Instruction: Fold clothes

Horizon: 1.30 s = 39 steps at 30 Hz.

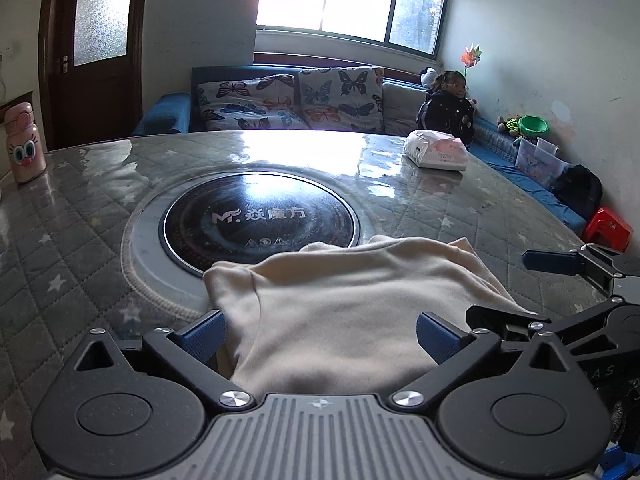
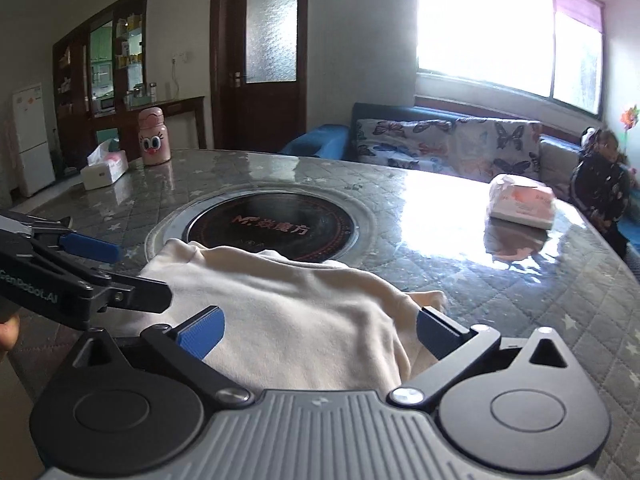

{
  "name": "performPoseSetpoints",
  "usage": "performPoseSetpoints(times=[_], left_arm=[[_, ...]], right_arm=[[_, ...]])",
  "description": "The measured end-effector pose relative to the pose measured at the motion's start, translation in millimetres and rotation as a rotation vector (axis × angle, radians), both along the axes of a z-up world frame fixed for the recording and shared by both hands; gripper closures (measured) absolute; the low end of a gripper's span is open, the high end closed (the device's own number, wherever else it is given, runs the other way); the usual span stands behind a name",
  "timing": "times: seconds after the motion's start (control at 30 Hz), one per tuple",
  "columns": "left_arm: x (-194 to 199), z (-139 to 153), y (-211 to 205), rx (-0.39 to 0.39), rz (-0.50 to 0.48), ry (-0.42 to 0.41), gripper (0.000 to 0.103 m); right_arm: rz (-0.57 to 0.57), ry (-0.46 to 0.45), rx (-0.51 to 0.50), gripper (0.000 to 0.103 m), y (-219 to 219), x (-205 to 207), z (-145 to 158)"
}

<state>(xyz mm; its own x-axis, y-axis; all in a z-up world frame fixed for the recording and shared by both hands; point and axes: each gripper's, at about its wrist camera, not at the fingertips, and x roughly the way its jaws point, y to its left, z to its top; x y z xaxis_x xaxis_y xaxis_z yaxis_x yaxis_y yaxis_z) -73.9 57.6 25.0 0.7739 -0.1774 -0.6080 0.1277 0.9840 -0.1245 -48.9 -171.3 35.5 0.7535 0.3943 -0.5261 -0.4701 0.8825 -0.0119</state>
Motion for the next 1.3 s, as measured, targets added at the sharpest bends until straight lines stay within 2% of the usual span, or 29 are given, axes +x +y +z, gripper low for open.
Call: performPoseSetpoints(times=[0.3, 0.6, 1.3], left_arm=[[-27, -4, -4, 0.011, 0.034, -0.016, 0.0], [-48, -11, -8, 0.053, 0.077, -0.048, 0.0], [-66, -19, -24, 0.066, 0.079, -0.012, 0.0]], right_arm=[[-0.059, 0.004, -0.02, 0.0, -5, -23, -11], [-0.096, 0.055, -0.019, 0.0, -9, -41, -20], [-0.166, 0.059, -0.015, 0.0, -22, -64, -23]])
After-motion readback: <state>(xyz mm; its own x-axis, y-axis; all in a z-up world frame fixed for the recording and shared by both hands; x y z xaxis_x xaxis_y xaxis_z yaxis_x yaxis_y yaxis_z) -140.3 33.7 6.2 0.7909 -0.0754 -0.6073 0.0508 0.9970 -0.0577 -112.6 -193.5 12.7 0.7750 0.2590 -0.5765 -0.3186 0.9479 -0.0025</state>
